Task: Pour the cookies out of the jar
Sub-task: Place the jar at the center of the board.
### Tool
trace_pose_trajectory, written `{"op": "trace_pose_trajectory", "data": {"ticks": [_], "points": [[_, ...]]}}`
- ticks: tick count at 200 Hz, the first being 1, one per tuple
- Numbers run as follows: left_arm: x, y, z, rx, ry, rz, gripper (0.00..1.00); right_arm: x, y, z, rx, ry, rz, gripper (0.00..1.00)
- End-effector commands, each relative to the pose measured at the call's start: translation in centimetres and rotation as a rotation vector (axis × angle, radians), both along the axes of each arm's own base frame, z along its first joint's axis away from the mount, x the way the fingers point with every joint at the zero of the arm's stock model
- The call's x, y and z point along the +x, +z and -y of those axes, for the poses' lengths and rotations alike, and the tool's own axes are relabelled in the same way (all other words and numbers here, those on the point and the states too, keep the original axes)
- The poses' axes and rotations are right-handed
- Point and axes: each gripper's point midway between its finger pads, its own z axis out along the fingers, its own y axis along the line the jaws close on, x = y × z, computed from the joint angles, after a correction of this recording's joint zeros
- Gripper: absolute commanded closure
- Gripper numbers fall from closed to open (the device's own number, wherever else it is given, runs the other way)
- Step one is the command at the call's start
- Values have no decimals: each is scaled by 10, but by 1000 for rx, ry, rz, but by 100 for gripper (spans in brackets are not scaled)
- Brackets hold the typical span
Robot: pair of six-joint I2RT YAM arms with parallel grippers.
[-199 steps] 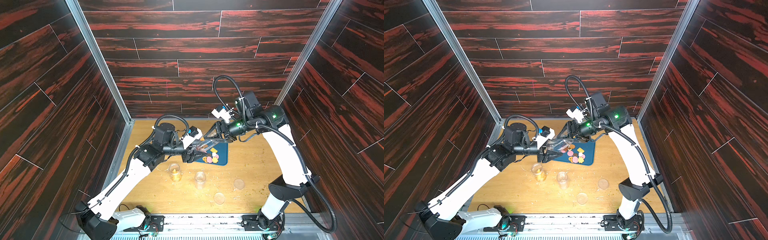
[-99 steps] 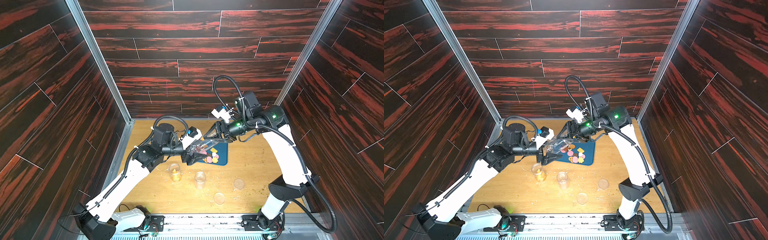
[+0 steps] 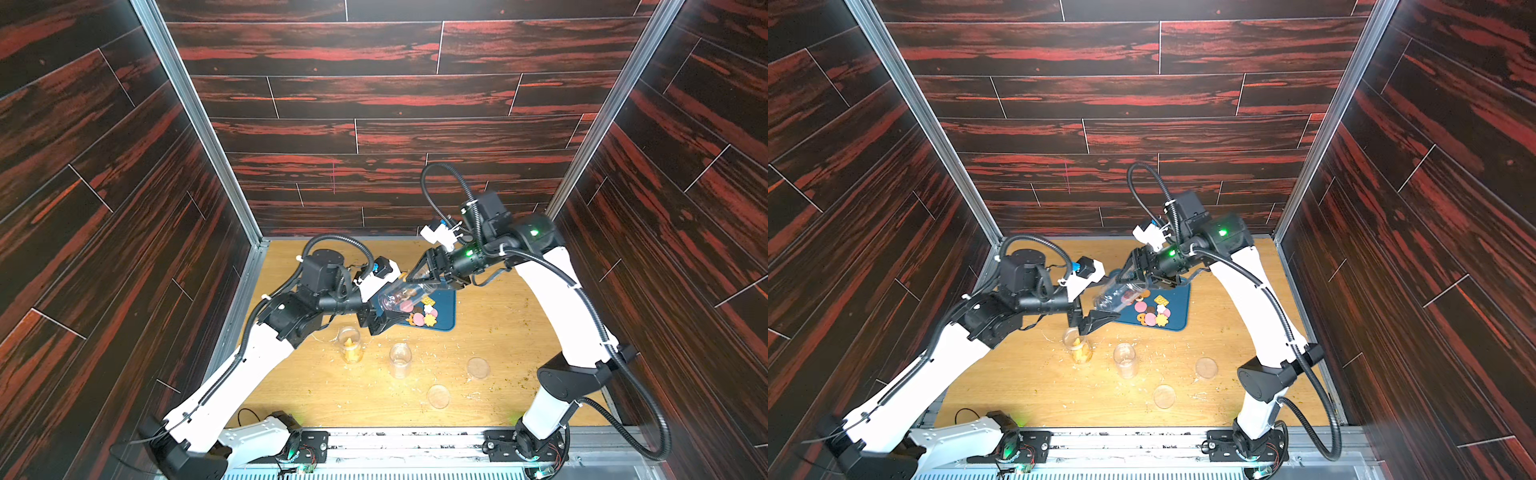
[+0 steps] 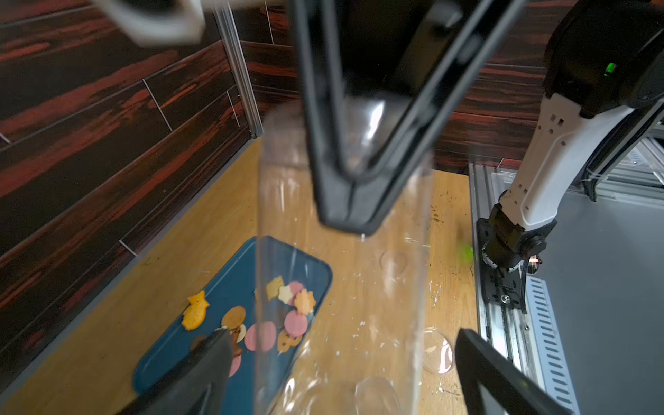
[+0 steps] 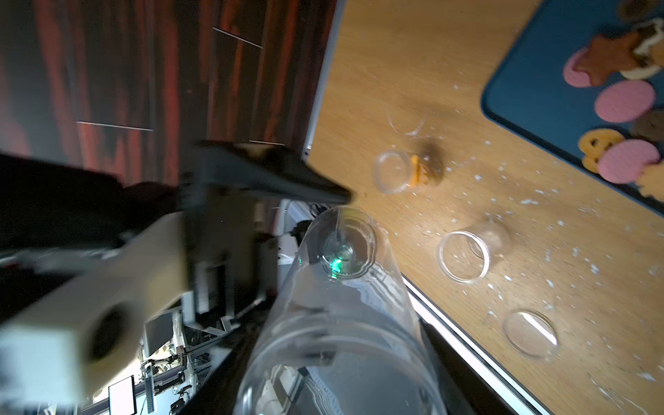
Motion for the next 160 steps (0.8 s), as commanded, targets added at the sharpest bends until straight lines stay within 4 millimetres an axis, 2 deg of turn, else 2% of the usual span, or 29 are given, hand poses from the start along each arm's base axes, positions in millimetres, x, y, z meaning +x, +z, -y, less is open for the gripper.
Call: {"op": "trace_pose_trajectory", "data": {"ticks": [1, 41, 67, 125, 160], "points": [[-12, 16, -12, -5, 8, 70, 0, 6, -8, 17, -43, -40, 30, 32], [-15, 17, -32, -40, 74, 52, 0, 26, -36, 52, -154, -154, 39, 32], [-11, 27, -39, -124, 125, 28, 0, 39, -65, 84, -279, -246, 41, 32], [15, 39, -50, -267, 308, -21, 0, 58, -119, 154, -534, -430, 62, 31], [31, 37, -64, -312, 439, -46, 0, 59, -157, 192, -710, -482, 68, 31]]}}
